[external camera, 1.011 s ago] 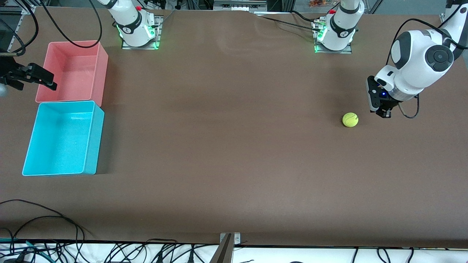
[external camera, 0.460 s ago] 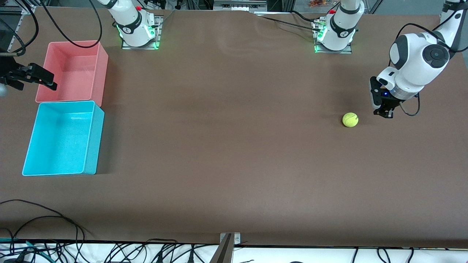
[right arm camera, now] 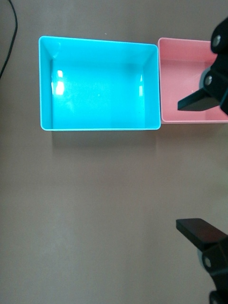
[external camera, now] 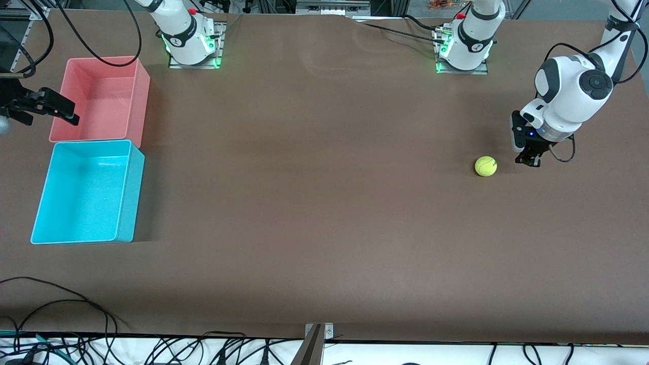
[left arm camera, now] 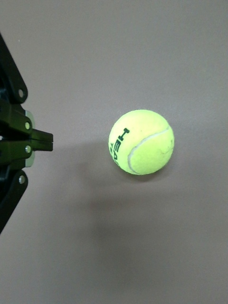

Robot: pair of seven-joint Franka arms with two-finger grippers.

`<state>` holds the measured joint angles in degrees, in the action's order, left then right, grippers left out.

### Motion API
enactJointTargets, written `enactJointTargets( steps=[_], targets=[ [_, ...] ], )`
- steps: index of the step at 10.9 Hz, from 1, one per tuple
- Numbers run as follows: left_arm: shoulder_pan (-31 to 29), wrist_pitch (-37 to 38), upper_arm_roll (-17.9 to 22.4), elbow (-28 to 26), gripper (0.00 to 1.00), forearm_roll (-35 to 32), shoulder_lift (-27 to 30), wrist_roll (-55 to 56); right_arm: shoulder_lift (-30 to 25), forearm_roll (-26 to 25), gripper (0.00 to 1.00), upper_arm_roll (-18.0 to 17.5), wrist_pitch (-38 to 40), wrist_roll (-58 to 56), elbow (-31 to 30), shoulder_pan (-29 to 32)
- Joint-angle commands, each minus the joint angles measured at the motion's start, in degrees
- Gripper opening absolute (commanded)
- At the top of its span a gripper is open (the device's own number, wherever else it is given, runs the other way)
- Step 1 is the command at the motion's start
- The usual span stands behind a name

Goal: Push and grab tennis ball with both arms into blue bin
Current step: 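Lower the left gripper beside the tennis ball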

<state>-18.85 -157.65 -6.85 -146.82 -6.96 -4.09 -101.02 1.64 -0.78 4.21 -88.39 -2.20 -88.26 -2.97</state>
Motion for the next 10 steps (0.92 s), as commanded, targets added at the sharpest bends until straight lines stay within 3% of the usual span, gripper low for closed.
enactJointTargets(
  steps=[1, 4, 10],
  targets=[
    [-2.6, -4.7, -0.4, 0.3, 0.0, -1.2, -4.2, -1.4, 0.6, -0.5, 1.0, -0.1, 1.0, 0.6, 1.7, -0.1],
    [-2.8, -6.3, -0.4, 0.9, 0.0, -0.6, -8.8, 0.3, 0.6, -0.5, 1.0, -0.1, 1.0, 0.6, 1.7, -0.1],
    [-3.2, -7.5, -0.3, 0.8, 0.0, -0.9, -9.5, 1.7, 0.6, -0.5, 1.0, 0.0, 1.0, 0.6, 1.7, -0.1]
  ],
)
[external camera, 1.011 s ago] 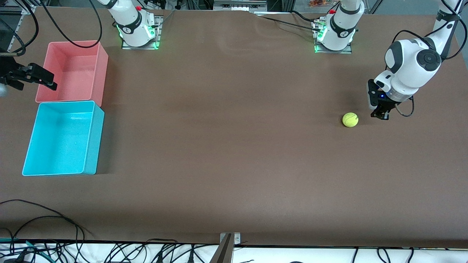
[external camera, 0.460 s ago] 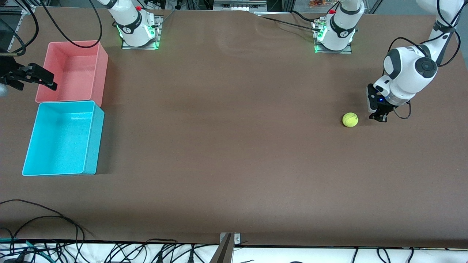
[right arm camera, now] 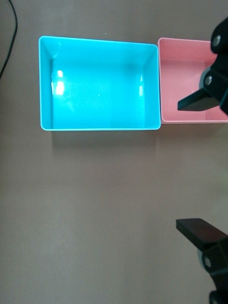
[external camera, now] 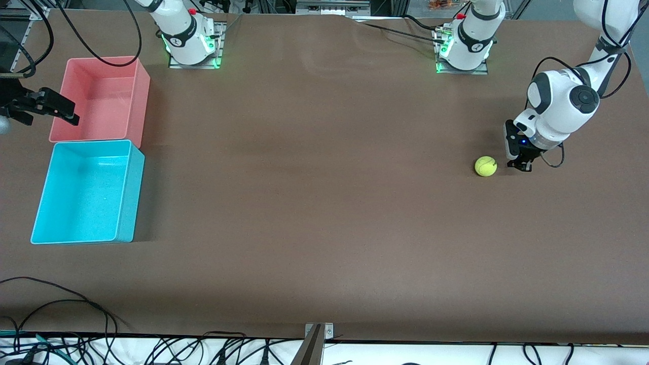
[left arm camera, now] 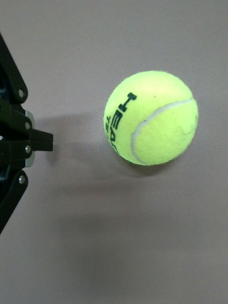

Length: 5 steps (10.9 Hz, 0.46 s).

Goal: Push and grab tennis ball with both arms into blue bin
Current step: 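Lower the left gripper beside the tennis ball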

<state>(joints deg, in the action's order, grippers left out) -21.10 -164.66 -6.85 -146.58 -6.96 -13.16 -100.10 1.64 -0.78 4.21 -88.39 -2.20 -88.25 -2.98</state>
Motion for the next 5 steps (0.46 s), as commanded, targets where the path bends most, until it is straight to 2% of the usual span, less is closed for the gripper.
enactJointTargets(
  steps=[1, 5],
  targets=[
    [-1.0, -0.5, -0.3, 0.1, 0.0, -0.9, -0.5, 0.9, 0.6, -0.5, 1.0, -0.1, 1.0, 0.6, 1.7, -0.1],
    [-0.2, -0.7, -0.4, -1.4, 0.0, -0.9, -0.4, 3.6, 0.6, -0.5, 1.0, -0.1, 1.0, 0.6, 1.8, -0.1]
  ],
)
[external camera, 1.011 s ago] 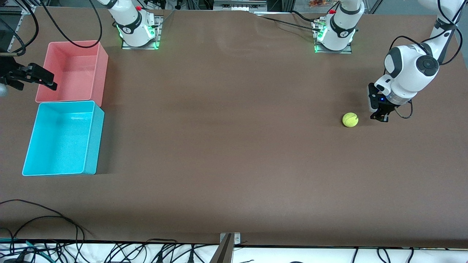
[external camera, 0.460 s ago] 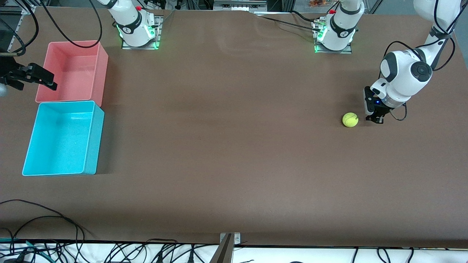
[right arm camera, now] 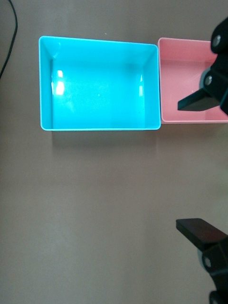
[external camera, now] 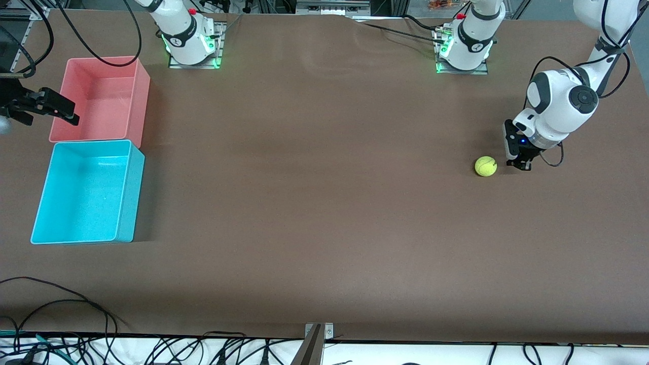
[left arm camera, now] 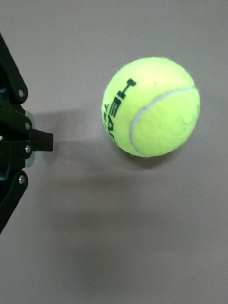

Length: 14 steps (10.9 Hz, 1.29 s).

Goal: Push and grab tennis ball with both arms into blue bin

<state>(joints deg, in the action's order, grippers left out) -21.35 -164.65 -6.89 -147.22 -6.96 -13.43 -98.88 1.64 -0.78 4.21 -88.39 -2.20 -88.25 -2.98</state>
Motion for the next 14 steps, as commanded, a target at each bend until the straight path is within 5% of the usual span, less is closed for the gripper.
enactJointTargets(
  steps=[1, 6, 10, 11, 14],
  targets=[
    [0.3, -0.7, -0.5, -0.8, 0.0, -1.0, 0.0, 2.6, 0.6, -0.5, 1.0, -0.1, 1.0, 0.6, 1.7, -0.1],
    [4.4, -0.7, -8.4, -0.5, 0.0, -1.2, -1.0, 15.5, 0.6, -0.5, 1.0, -0.1, 1.0, 0.7, 1.7, -0.1],
    [32.9, 0.3, -8.8, 3.0, 0.0, -1.7, -1.1, 45.9, 0.6, -0.5, 1.0, -0.1, 0.9, 0.7, 1.7, -0.1],
    [36.0, 1.3, -8.5, 4.1, 0.0, -3.6, -1.1, 50.7, 0.6, -0.5, 1.0, -0.1, 0.9, 0.7, 1.7, -0.2],
    [31.4, 9.7, -8.5, 4.0, 0.0, -11.3, 4.2, 51.4, 0.6, -0.5, 1.0, -0.2, 0.9, 0.7, 1.7, -0.2]
  ],
)
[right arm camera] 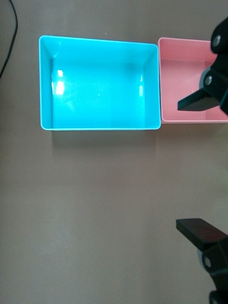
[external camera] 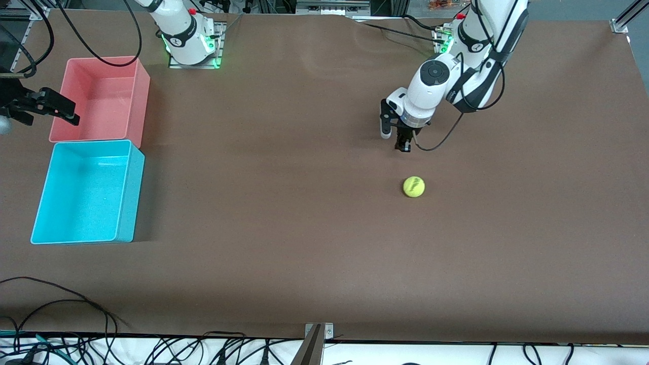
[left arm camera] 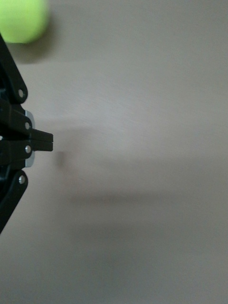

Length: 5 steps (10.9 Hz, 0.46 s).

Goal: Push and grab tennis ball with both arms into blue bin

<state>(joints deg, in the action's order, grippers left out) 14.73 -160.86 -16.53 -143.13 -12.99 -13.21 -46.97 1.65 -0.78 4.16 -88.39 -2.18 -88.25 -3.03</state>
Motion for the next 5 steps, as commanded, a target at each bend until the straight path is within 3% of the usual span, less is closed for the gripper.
enactJointTargets(
  steps=[1, 4, 5],
  targets=[
    [-5.9, 9.3, 1.0, -0.1, 0.0, -5.3, 6.3, -0.3, 0.7, -0.5, 1.0, -0.1, 0.8, 0.7, 1.7, -0.2],
    [-7.9, 17.7, 1.4, -0.3, 0.0, -5.6, 10.5, -1.7, 1.8, 1.0, 1.0, -0.2, 0.5, 0.7, 1.6, -1.2],
    [-12.7, 17.2, 1.2, 0.0, 0.0, -7.7, 10.0, -2.5, 2.7, 1.7, 1.0, -0.2, 0.0, 0.7, 1.6, -1.9]
  ],
)
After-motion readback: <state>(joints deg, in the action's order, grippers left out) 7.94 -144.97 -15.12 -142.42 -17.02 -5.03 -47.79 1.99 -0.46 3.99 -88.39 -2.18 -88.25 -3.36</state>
